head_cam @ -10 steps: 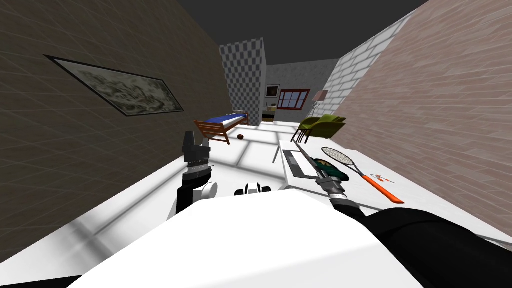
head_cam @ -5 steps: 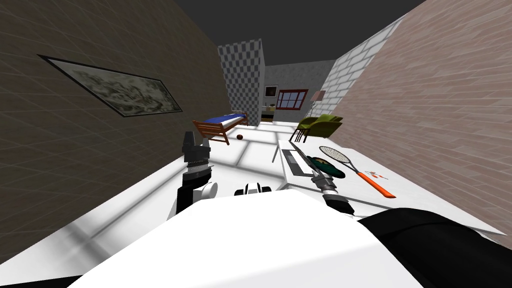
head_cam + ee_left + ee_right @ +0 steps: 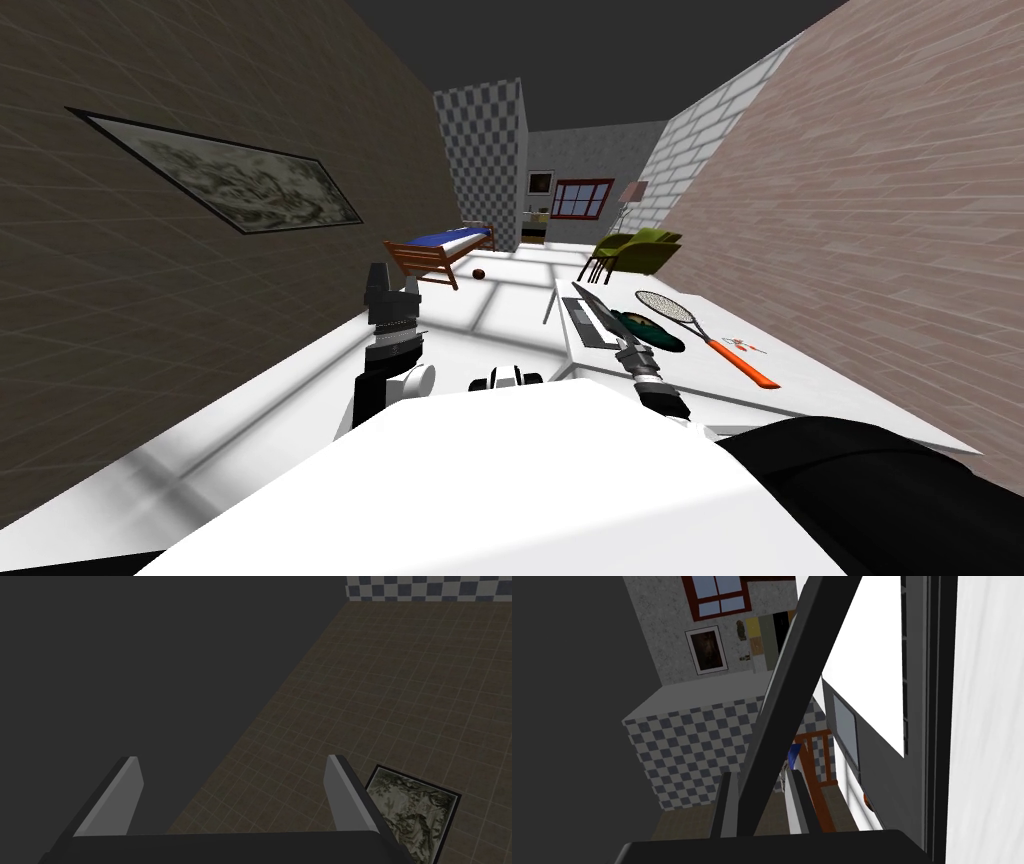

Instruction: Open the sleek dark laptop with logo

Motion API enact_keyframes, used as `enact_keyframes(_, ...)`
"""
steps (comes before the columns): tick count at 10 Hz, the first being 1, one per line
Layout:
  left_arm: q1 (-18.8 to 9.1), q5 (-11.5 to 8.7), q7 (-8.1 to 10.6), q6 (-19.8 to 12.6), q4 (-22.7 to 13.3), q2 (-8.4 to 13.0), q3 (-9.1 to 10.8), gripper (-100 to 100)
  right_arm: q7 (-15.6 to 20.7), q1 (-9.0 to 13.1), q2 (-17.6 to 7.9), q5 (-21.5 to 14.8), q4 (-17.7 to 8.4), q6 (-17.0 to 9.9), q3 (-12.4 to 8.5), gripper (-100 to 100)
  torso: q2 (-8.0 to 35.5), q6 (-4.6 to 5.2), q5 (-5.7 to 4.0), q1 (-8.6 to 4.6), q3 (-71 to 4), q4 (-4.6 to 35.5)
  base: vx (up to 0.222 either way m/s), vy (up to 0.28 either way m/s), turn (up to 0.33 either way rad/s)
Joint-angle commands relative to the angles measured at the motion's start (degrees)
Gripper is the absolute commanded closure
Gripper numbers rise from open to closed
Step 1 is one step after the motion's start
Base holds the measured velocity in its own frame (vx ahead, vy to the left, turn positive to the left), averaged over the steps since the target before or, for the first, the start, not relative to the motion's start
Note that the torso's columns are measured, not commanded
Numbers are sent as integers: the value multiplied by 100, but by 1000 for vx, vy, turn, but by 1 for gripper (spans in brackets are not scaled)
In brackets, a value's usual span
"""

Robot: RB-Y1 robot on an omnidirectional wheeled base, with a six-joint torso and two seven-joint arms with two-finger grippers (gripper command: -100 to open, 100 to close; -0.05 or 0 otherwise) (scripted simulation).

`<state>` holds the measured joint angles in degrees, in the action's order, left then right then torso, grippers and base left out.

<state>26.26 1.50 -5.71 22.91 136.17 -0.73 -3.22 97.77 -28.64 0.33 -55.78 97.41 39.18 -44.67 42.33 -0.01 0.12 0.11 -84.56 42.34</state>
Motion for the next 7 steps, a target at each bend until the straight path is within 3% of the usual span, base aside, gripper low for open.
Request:
enact_keyframes(1,0,0,0,0,0,0,0,0,-101,-51,-120,-49,110,-93,-16,-100,2,0,1,3,1,1,-5,26,29)
enact_keyframes(7,0,0,0,0,0,0,0,0,-697,-315,-547,-9,373,-321,-92,-100,4,1,3,4,1,2,10,38,21)
